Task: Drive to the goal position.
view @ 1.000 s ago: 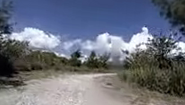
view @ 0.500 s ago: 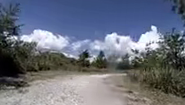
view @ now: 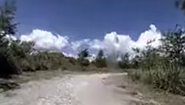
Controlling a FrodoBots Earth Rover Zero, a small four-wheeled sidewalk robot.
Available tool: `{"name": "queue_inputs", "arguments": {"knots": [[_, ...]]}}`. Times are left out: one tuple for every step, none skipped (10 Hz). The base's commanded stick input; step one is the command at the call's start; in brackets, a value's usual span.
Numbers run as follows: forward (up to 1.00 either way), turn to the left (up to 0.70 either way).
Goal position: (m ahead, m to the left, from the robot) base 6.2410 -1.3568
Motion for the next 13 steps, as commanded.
{"name": "queue_inputs", "arguments": {"knots": [[0.45,0.02],[0.45,0.02],[0.45,0.02],[0.45,0.02],[0.45,0.02],[0.45,0.02],[0.45,0.02],[0.45,0.02],[0.45,0.02],[0.45,0.02],[0.45,0.02],[0.45,0.02],[0.45,0.02]]}}
